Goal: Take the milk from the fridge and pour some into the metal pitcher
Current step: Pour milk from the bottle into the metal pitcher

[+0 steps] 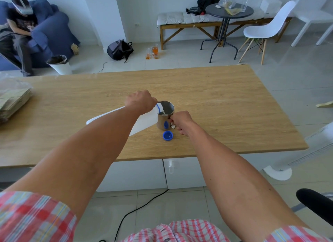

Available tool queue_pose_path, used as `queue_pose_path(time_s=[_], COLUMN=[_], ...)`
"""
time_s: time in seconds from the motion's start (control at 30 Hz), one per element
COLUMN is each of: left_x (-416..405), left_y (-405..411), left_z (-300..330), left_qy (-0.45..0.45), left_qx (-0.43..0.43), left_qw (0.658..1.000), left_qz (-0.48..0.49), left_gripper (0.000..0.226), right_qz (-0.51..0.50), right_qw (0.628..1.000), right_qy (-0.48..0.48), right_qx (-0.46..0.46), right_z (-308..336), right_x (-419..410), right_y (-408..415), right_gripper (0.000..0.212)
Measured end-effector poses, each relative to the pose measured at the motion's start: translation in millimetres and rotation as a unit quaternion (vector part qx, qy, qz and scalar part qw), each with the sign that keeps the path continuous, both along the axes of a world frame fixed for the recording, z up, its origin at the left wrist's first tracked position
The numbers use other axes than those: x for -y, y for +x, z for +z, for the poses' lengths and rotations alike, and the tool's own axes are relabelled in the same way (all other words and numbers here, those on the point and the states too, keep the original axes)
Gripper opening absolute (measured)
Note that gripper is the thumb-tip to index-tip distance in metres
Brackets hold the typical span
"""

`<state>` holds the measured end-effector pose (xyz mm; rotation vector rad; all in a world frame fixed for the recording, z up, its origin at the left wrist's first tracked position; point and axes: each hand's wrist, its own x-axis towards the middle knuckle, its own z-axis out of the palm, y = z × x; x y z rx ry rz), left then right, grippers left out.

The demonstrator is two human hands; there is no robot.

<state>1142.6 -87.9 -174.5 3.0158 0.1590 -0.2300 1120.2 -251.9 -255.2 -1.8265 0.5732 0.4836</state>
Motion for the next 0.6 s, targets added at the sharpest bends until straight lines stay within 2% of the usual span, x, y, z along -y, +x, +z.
queue_pose_path(time_s=[0.6], left_x=[3.1], left_y=[-1.5], left_z=[3.6], left_qy=[0.014], left_qx=[-0.003], left_qw=[1.0], left_qz=[-0.004], left_gripper=[0.027], right_qz=[0.002], right_qw=[1.0], right_qy=[-0.004], right_qx=[-0.007], right_z=[-3.4], right_x=[-0.1], right_y=[3.4], right_gripper=[0.021])
